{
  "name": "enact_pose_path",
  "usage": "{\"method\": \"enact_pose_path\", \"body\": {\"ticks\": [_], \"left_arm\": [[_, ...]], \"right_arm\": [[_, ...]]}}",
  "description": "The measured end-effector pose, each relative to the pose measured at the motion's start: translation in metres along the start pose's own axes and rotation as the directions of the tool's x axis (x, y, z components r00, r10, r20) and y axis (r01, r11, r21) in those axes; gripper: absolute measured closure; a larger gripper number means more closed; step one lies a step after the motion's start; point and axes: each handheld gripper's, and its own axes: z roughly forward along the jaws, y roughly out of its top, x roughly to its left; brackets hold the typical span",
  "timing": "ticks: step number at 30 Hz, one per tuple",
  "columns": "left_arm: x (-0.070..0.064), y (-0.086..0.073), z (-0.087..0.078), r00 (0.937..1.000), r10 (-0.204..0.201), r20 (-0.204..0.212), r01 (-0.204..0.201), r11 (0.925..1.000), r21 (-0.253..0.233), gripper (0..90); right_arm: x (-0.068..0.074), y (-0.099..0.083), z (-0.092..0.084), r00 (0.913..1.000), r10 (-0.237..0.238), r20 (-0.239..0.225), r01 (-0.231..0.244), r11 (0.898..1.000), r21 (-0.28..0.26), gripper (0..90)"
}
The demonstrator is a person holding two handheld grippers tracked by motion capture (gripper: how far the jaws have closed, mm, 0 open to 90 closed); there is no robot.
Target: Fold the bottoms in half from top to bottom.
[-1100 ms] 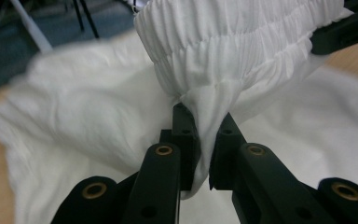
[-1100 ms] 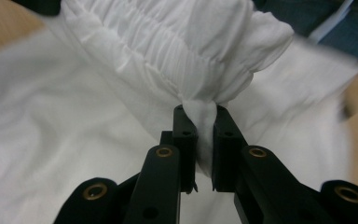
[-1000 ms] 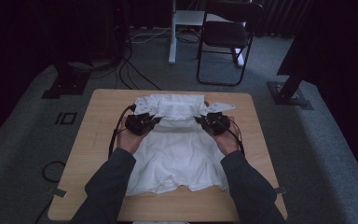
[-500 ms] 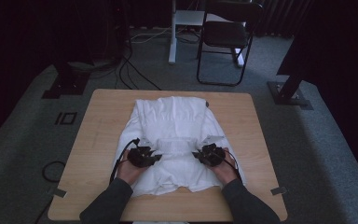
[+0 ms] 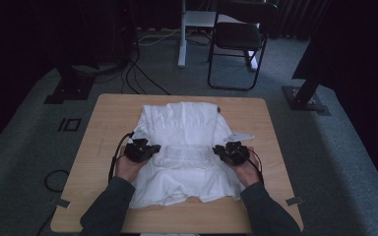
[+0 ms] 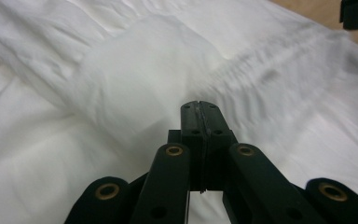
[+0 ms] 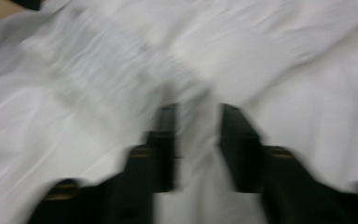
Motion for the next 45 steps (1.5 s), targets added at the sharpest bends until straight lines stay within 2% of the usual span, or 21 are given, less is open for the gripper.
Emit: {"method": "enact_pose_path", "body": {"ticks": [1,4,5,7,8,9,14,16,17,18,22,27,29,30,32,35,36,38,40,43,45], "left_arm": [[0.003,0.005,0.01,0.9998,-0.008,-0.02,0.008,0.9997,0.024,90.0],[0.007,0.008,0.024,0.9996,-0.026,-0.015,0.026,0.9986,0.047,89.9],[0.006,0.007,0.034,0.9991,-0.042,0.001,0.042,0.9971,0.063,87.7],[0.006,0.007,0.034,0.9991,-0.042,0.001,0.042,0.9971,0.063,86.4],[0.001,0.005,0.043,0.9998,-0.017,-0.007,0.017,0.9956,0.092,85.0],[-0.003,0.001,0.046,1.0,-0.003,0.002,0.003,0.9954,0.096,84.6],[-0.013,-0.01,0.04,0.9997,0.017,0.02,-0.018,0.9974,0.069,83.4],[-0.019,-0.017,0.035,0.9986,0.038,0.038,-0.041,0.9973,0.061,80.0],[-0.023,-0.021,0.033,0.9976,0.05,0.048,-0.053,0.9973,0.052,80.0],[-0.028,-0.028,0.029,0.9949,0.07,0.073,-0.073,0.9967,0.037,78.0],[-0.035,-0.037,0.025,0.991,0.092,0.098,-0.095,0.995,0.031,76.5],[-0.041,-0.038,0.02,0.9874,0.102,0.121,-0.104,0.9945,0.012,75.1],[-0.042,-0.04,0.022,0.9853,0.121,0.121,-0.126,0.9913,0.037,74.6],[-0.042,-0.043,0.023,0.9841,0.131,0.12,-0.139,0.9885,0.061,74.4],[-0.042,-0.045,0.022,0.9844,0.131,0.118,-0.14,0.9876,0.071,74.0],[-0.039,-0.046,0.019,0.9865,0.116,0.116,-0.123,0.9905,0.062,71.9],[-0.039,-0.046,0.018,0.9869,0.116,0.112,-0.122,0.9909,0.056,70.0],[-0.039,-0.043,0.016,0.9888,0.109,0.102,-0.113,0.9927,0.042,68.7],[-0.041,-0.038,0.017,0.9898,0.104,0.097,-0.107,0.994,0.023,65.7],[-0.046,-0.032,0.021,0.99,0.107,0.092,-0.107,0.9942,-0.001,64.8],[-0.053,-0.03,0.027,0.9868,0.113,0.115,-0.114,0.9934,0.002,63.5]], "right_arm": [[-0.003,0.002,0.004,0.9998,0.015,0.014,-0.015,1.0,0.004,82.3],[-0.012,0.008,0.016,0.9981,0.051,0.034,-0.051,0.998,0.02,81.3],[-0.018,0.011,0.033,0.9968,0.072,0.034,-0.073,0.996,0.048,79.4],[-0.018,0.012,0.039,0.9966,0.076,0.031,-0.078,0.995,0.064,79.4],[-0.019,0.011,0.051,0.9972,0.075,0.001,-0.075,0.993,0.09,78.2],[-0.017,0.01,0.053,0.997,0.076,-0.016,-0.074,0.993,0.093,77.9],[-0.011,0.007,0.051,0.997,0.057,-0.052,-0.052,0.995,0.085,77.3],[-0.002,0.002,0.034,0.9947,0.038,-0.096,-0.032,0.998,0.057,75.2],[-0.002,0.002,0.034,0.9947,0.038,-0.096,-0.032,0.998,0.057,75.2],[0.003,-0.001,0.025,0.9926,0.013,-0.12,-0.008,0.999,0.045,73.7],[0.008,0.0,0.013,0.9932,-0.021,-0.114,0.023,1.0,0.02,71.9],[0.011,0.01,0.015,0.9937,-0.023,-0.109,0.023,1.0,0.0,71.6],[0.018,0.015,0.019,0.9922,-0.034,-0.12,0.034,0.999,0.003,71.4],[0.027,0.015,0.024,0.9884,-0.054,-0.142,0.056,0.998,0.011,71.6],[0.032,0.014,0.026,0.986,-0.065,-0.154,0.069,0.997,0.02,71.9],[0.046,0.003,0.028,0.9769,-0.081,-0.197,0.092,0.995,0.045,73.1],[0.054,-0.008,0.028,0.9711,-0.097,-0.218,0.114,0.991,0.067,74.1],[0.057,-0.014,0.028,0.9695,-0.106,-0.221,0.126,0.989,0.079,74.7],[0.062,-0.033,0.029,0.9684,-0.117,-0.22,0.146,0.982,0.12,75.4],[0.062,-0.038,0.028,0.9688,-0.118,-0.218,0.146,0.982,0.119,75.5],[0.06,-0.041,0.027,0.97,-0.096,-0.223,0.126,0.985,0.121,75.6]]}}
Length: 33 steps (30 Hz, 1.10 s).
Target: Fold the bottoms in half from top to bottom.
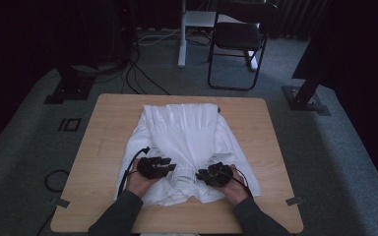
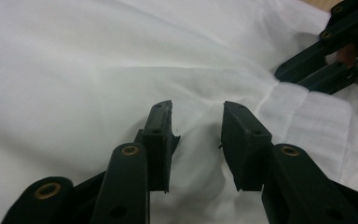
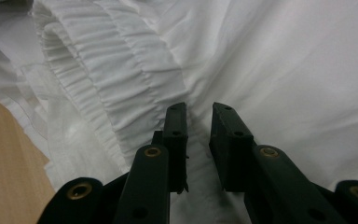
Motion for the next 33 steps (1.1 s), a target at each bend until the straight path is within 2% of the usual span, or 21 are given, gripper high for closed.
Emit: {"method": "enact_pose_path", "body": {"ticks": [1,2,3,5,7,9,10,12,13,14,16,17,18,19,20,22,23,26,29,32,33], "left_arm": [[-0.005,-0.001,0.006,0.9994,0.034,-0.007,-0.034,0.9982,0.05,62.9],[-0.005,-0.001,0.006,0.9994,0.034,-0.007,-0.034,0.9982,0.05,63.1],[-0.007,-0.003,0.01,0.9987,0.05,-0.011,-0.048,0.9952,0.085,63.1],[-0.008,-0.01,0.013,0.9993,0.037,0.003,-0.037,0.9912,0.127,63.6],[-0.006,-0.017,0.011,0.9992,0.002,0.04,-0.007,0.9921,0.126,64.1],[-0.006,-0.02,0.006,0.9982,0.005,0.059,-0.013,0.9912,0.132,64.5],[-0.007,-0.021,0.004,0.9981,0.015,0.06,-0.022,0.9913,0.129,64.5],[-0.007,-0.018,-0.004,0.9982,0.054,0.028,-0.056,0.9936,0.098,62.0],[-0.007,-0.017,-0.007,0.9979,0.065,0.01,-0.065,0.9947,0.08,60.6],[-0.004,-0.013,-0.011,0.9973,0.071,-0.019,-0.07,0.9959,0.058,60.6],[0.003,-0.004,-0.017,0.995,0.058,-0.081,-0.057,0.9983,0.012,59.0],[0.003,-0.004,-0.017,0.995,0.058,-0.081,-0.057,0.9983,0.012,58.4],[0.014,0.008,-0.02,0.9914,0.034,-0.126,-0.038,0.9989,-0.029,58.4],[0.023,0.016,-0.019,0.9874,0.016,-0.158,-0.025,0.9982,-0.054,56.1],[0.028,0.022,-0.017,0.985,0.004,-0.173,-0.015,0.9979,-0.063,55.4],[0.041,0.031,-0.008,0.9776,-0.013,-0.21,-0.002,0.9974,-0.072,55.2],[0.045,0.033,-0.003,0.9756,-0.016,-0.219,0.001,0.9978,-0.067,54.8],[0.06,0.034,0.017,0.9652,-0.029,-0.26,0.021,0.9992,-0.033,54.7],[0.071,0.027,0.032,0.9622,-0.049,-0.268,0.052,0.9987,0.002,54.6],[0.075,0.02,0.039,0.9646,-0.056,-0.258,0.061,0.998,0.014,54.4],[0.076,0.014,0.039,0.9661,-0.063,-0.251,0.065,0.9979,0.0,54.4]], "right_arm": [[0.001,-0.001,0.0,1.0,0.004,-0.003,-0.004,1.0,0.006,75.7],[0.001,-0.001,0.0,1.0,0.004,-0.003,-0.004,1.0,0.006,75.7],[0.001,-0.002,-0.001,1.0,0.006,-0.004,-0.006,1.0,0.01,75.8],[0.002,-0.005,-0.002,0.9999,0.013,-0.008,-0.013,1.0,0.013,75.9],[0.003,-0.008,-0.004,0.9995,0.021,-0.024,-0.02,1.0,0.014,76.1],[0.007,-0.012,-0.008,0.9969,0.034,-0.07,-0.032,0.999,0.026,76.3],[0.007,-0.012,-0.008,0.9969,0.034,-0.07,-0.032,0.999,0.026,76.3],[0.012,-0.011,-0.01,0.9967,0.014,-0.08,-0.011,0.999,0.035,74.9],[0.013,-0.007,-0.014,0.9975,-0.021,-0.067,0.022,1.0,0.014,66.7],[0.013,-0.007,-0.014,0.9975,-0.021,-0.067,0.022,1.0,0.014,66.7],[0.01,0.0,-0.019,0.9993,-0.032,-0.02,0.032,0.999,-0.026,60.2],[0.01,0.0,-0.019,0.9993,-0.032,-0.02,0.032,0.999,-0.026,60.2],[0.006,0.005,-0.021,0.9996,-0.03,0.004,0.03,0.999,-0.043,58.6],[-0.015,0.021,-0.022,0.998,0.001,0.063,0.005,0.996,-0.094,53.9],[-0.019,0.024,-0.022,0.9973,0.006,0.074,0.001,0.995,-0.102,53.2],[-0.036,0.035,-0.015,0.9915,0.034,0.125,-0.02,0.993,-0.112,50.8],[-0.047,0.041,-0.01,0.9851,0.049,0.165,-0.031,0.993,-0.11,49.8],[-0.069,0.05,0.005,0.9719,0.084,0.22,-0.063,0.993,-0.103,48.1],[-0.088,0.051,0.022,0.9598,0.109,0.259,-0.091,0.993,-0.08,46.8],[-0.095,0.047,0.031,0.9556,0.123,0.268,-0.111,0.992,-0.059,45.4],[-0.1,0.04,0.036,0.9549,0.141,0.261,-0.134,0.99,-0.047,44.5]]}}
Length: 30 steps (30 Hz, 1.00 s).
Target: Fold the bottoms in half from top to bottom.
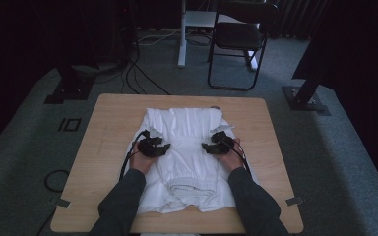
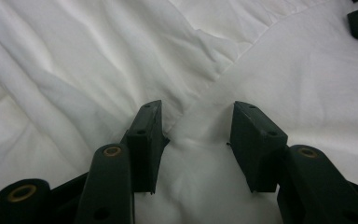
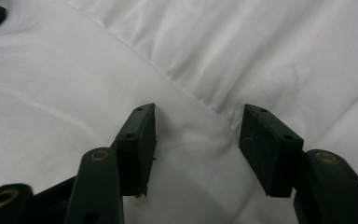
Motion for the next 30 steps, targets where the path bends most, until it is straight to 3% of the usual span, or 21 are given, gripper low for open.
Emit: {"method": "enact_pose_path", "body": {"ticks": [6,12,21,25,27,28,30], "left_arm": [[0.0,-0.01,-0.005,0.9998,-0.005,0.02,0.005,1.0,-0.001,54.4],[-0.013,-0.025,-0.02,0.999,0.004,0.044,-0.004,1.0,-0.006,54.4],[-0.043,-0.056,-0.052,0.9982,0.012,0.059,-0.011,0.9997,-0.021,54.2],[-0.05,-0.063,-0.061,0.9974,0.018,0.069,-0.017,0.9998,-0.008,53.3],[-0.052,-0.062,-0.066,0.9971,0.041,0.065,-0.04,0.9991,-0.013,53.0],[-0.048,-0.056,-0.072,0.9978,0.053,0.04,-0.052,0.9981,-0.033,52.5],[-0.037,-0.045,-0.077,0.9993,0.037,-0.01,-0.038,0.9975,-0.059,50.0]], "right_arm": [[-0.002,-0.012,-0.002,0.9992,0.035,-0.02,-0.036,0.999,-0.022,44.4],[0.016,-0.034,-0.019,0.9994,0.017,-0.029,-0.019,0.999,-0.051,44.5],[0.045,-0.061,-0.047,0.9989,-0.01,-0.046,0.009,1.0,-0.027,44.5],[0.055,-0.067,-0.055,0.9974,-0.034,-0.064,0.033,0.999,-0.018,44.5],[0.058,-0.07,-0.057,0.9966,-0.04,-0.072,0.039,0.999,-0.013,44.5],[0.058,-0.07,-0.057,0.9966,-0.038,-0.073,0.037,0.999,-0.014,44.5],[0.057,-0.069,-0.057,0.9965,-0.033,-0.077,0.032,0.999,-0.01,44.4]]}}
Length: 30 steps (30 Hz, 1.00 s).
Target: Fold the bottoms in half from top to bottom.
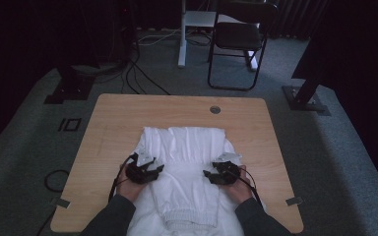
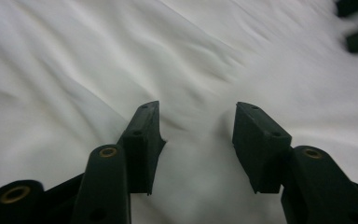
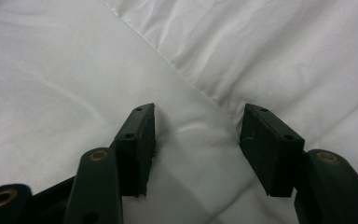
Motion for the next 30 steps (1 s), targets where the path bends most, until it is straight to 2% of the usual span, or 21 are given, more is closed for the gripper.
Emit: {"method": "enact_pose_path", "body": {"ticks": [2,3,5,6,7,8,10,11,12,14,17,19,20,22,25,27,28,30], "left_arm": [[0.017,0.013,-0.002,0.9987,-0.03,-0.042,0.029,0.9993,-0.026,49.1],[0.029,0.022,-0.002,0.9959,-0.054,-0.073,0.051,0.9978,-0.042,48.6],[0.051,0.036,0.004,0.9871,-0.098,-0.127,0.093,0.9945,-0.048,47.7],[0.058,0.041,0.007,0.9838,-0.108,-0.143,0.102,0.9936,-0.049,47.5],[0.058,0.041,0.007,0.9838,-0.108,-0.143,0.102,0.9936,-0.049,47.4],[0.074,0.05,0.016,0.9759,-0.13,-0.175,0.125,0.9915,-0.037,47.4],[0.085,0.055,0.027,0.9702,-0.146,-0.194,0.145,0.9892,-0.019,47.3],[0.085,0.055,0.027,0.9702,-0.146,-0.194,0.145,0.9892,-0.019,47.4],[0.094,0.058,0.038,0.9693,-0.16,-0.187,0.163,0.9866,0.004,47.4],[0.097,0.06,0.048,0.9728,-0.171,-0.156,0.176,0.9842,0.02,46.9],[0.096,0.062,0.06,0.9788,-0.139,-0.15,0.147,0.9882,0.043,47.9],[0.097,0.061,0.064,0.9764,-0.126,-0.175,0.142,0.9864,0.082,64.3],[0.099,0.059,0.064,0.9744,-0.129,-0.184,0.148,0.9849,0.09,76.1],[0.102,0.055,0.063,0.9714,-0.143,-0.19,0.164,0.9817,0.097,87.1],[0.106,0.048,0.061,0.965,-0.167,-0.202,0.191,0.9758,0.106,88.2],[0.107,0.047,0.061,0.9634,-0.177,-0.202,0.201,0.9737,0.107,87.0],[0.108,0.046,0.063,0.9597,-0.199,-0.198,0.225,0.9679,0.113,80.3],[0.107,0.046,0.064,0.9596,-0.21,-0.188,0.232,0.9668,0.107,66.1]], "right_arm": [[0.0,0.0,0.0,1.0,0.0,-0.002,0.0,1.0,0.002,44.5],[-0.001,0.0,0.0,1.0,0.0,-0.003,0.0,1.0,0.002,44.5],[-0.001,0.0,0.0,1.0,0.0,-0.006,0.0,1.0,0.0,44.4],[-0.002,0.0,0.0,1.0,0.0,-0.009,0.0,1.0,-0.002,44.4],[-0.002,0.0,0.0,0.9999,0.001,-0.011,-0.001,1.0,-0.003,44.4],[-0.002,0.0,0.0,0.9999,0.003,-0.013,-0.003,1.0,-0.005,44.5],[-0.003,-0.001,0.0,0.9999,0.004,-0.015,-0.004,1.0,-0.008,44.5],[-0.003,-0.001,0.0,0.9999,0.004,-0.015,-0.004,1.0,-0.008,44.5],[-0.003,-0.001,0.0,0.9998,0.002,-0.018,-0.002,1.0,-0.01,44.5],[-0.003,-0.001,0.0,0.9998,0.003,-0.021,-0.003,1.0,-0.012,44.5],[-0.004,-0.001,0.0,0.9998,0.001,-0.022,-0.002,1.0,-0.013,44.5],[-0.004,-0.002,0.0,0.9998,0.0,-0.021,0.0,1.0,-0.015,44.5],[-0.003,-0.002,0.0,0.9998,-0.001,-0.02,0.0,1.0,-0.014,44.6],[-0.003,-0.002,0.0,0.9999,-0.003,-0.017,0.002,1.0,-0.013,44.8],[-0.003,-0.002,0.0,0.9999,-0.005,-0.015,0.005,1.0,-0.013,44.9],[-0.003,-0.002,0.0,0.9999,-0.004,-0.015,0.004,1.0,-0.013,44.9],[-0.003,-0.001,0.0,0.9999,-0.002,-0.015,0.002,1.0,-0.011,44.9],[-0.003,0.0,0.0,0.9999,0.0,-0.015,0.0,1.0,0.0,44.9]]}}
